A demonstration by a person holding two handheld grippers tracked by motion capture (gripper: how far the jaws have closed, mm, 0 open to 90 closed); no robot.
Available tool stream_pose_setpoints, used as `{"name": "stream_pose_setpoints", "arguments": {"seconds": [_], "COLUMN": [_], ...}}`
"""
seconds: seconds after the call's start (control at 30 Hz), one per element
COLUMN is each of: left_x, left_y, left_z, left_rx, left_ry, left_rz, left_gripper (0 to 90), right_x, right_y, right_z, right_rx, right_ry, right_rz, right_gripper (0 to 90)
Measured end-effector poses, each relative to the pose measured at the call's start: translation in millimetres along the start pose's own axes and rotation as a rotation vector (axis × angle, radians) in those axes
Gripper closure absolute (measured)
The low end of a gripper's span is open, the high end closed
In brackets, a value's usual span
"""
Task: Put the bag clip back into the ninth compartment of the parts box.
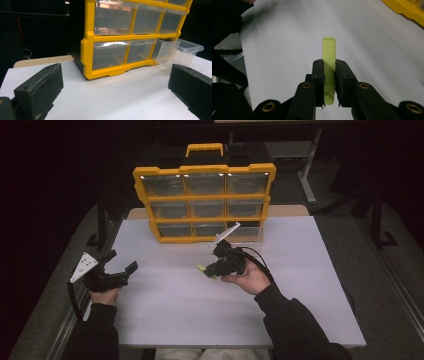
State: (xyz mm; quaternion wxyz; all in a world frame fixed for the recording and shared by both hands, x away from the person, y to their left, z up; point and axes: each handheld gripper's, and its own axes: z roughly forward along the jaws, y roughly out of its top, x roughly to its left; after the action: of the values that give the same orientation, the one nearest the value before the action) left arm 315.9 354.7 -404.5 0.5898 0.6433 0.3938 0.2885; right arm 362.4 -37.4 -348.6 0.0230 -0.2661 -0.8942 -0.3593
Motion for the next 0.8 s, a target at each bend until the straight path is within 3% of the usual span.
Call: {"name": "stream_pose_setpoints", "arguments": {"seconds": [0.4, 0.8], "left_x": [0.2, 0.0], "left_y": [-0.3, 0.0], "left_z": [0.1, 0.0], "left_rx": [0.002, 0.0], "left_ry": [0.001, 0.002], "left_rz": [-0.005, -0.003], "left_gripper": [0.0, 0.0], "right_x": [-13.7, -28.4], "right_y": [0.6, 1.7], "right_z": [-18.6, -28.4], "right_rx": [-0.053, -0.071], "right_ry": [-0.016, -0.041], "right_rz": [0.034, 0.072], "right_gripper": [77.2, 77.2]}}
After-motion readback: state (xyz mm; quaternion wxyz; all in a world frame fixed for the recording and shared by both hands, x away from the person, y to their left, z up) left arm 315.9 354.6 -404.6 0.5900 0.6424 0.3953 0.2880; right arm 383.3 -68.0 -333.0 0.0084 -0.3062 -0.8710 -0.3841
